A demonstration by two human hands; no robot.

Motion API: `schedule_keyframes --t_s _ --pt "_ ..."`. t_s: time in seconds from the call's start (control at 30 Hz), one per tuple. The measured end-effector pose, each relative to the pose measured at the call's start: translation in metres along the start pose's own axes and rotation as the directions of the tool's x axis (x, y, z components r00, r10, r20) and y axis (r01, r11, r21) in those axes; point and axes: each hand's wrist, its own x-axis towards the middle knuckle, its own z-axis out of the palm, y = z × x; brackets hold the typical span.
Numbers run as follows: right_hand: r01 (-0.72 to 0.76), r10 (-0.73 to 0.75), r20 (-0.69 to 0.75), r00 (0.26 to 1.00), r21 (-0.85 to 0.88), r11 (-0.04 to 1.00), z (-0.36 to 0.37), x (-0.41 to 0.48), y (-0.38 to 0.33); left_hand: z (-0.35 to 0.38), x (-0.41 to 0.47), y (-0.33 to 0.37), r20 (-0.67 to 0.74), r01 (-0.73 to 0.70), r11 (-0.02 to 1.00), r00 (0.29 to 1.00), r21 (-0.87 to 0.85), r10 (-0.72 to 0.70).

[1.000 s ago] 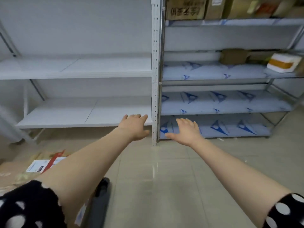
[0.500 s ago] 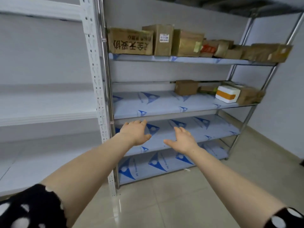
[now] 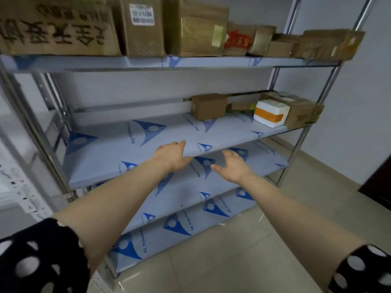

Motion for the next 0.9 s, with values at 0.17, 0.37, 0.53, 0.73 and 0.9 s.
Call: schedule_keyframes --t_s 0.17,0.37,0.53,0.73,0.9 --pt "0.062 -0.061 0.057 0.997 -0.008 0.998 -0.022 0.11 0.064 0.021 0.116 0.04 0.03 0.076 0.997 0.997 -0.032 -0.075" --pt "0.092 -0.09 0.116 0.989 -0.013 0.996 -0.06 0.24 0.133 0.03 0.237 0.085 0.067 0.163 0.984 0.985 -0.073 -0.158" --pt "0.097 -0.098 0.143 0.985 0.016 0.995 -0.066 0.332 0.156 0.033 0.318 0.087 0.084 0.215 0.976 0.974 -0.035 -0.211" --pt "0.104 -0.104 0.137 0.985 0.002 0.995 -0.069 0.421 0.169 0.034 0.407 0.081 0.041 0.208 0.973 0.978 -0.095 -0.205" --pt "0.115 -0.118 0.119 0.986 0.029 0.993 -0.075 0.493 0.176 0.033 0.468 0.076 0.057 0.256 0.948 0.967 -0.189 -0.25"
